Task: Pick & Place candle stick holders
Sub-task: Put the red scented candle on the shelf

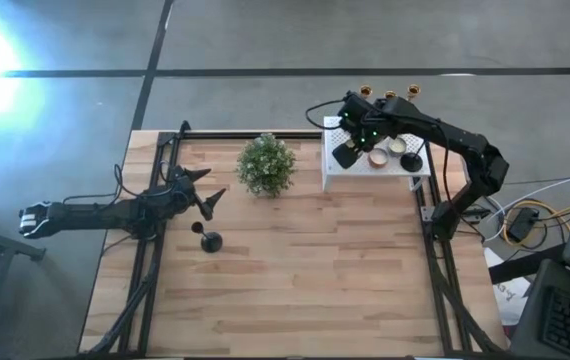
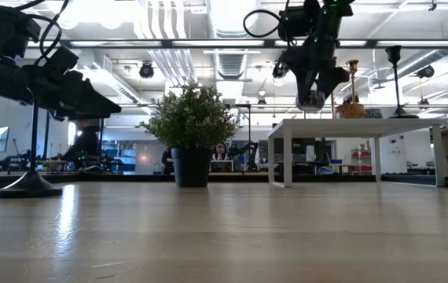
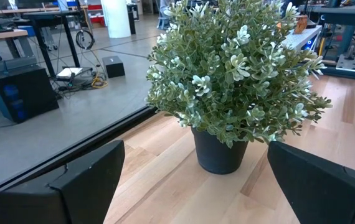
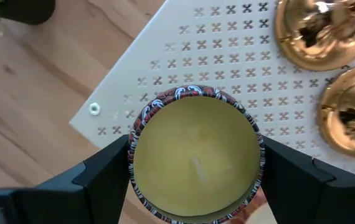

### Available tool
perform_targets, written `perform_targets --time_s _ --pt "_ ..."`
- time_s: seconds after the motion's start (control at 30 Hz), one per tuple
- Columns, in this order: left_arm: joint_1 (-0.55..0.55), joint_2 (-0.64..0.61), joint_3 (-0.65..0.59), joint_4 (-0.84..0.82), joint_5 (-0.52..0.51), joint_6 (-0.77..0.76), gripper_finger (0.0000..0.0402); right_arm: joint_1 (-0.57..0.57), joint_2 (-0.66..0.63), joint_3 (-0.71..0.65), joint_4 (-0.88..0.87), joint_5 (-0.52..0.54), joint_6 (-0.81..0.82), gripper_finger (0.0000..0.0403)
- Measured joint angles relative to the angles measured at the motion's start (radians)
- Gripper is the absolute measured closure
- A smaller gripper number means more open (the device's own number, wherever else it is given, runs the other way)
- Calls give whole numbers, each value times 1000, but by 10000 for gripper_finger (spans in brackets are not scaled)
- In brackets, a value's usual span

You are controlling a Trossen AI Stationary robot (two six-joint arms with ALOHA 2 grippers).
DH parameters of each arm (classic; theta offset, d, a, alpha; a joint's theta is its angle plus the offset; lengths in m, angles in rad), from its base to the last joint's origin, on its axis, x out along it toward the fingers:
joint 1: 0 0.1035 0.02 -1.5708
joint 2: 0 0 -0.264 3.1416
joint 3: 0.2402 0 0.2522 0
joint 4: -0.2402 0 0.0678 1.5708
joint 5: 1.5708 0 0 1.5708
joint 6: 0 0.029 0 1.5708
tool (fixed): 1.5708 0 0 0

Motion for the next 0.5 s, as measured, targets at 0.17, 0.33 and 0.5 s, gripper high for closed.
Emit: perform_targets --time_s 0.17,0.33,0.5 --pt "0 0 0 0 0 0 3 -9 0 0 0 21 0 113" --pt "0 0 0 0 0 0 3 -30 0 -11 3 32 0 113" --pt "0 0 0 0 0 0 3 -53 1 -49 34 24 -11 113"
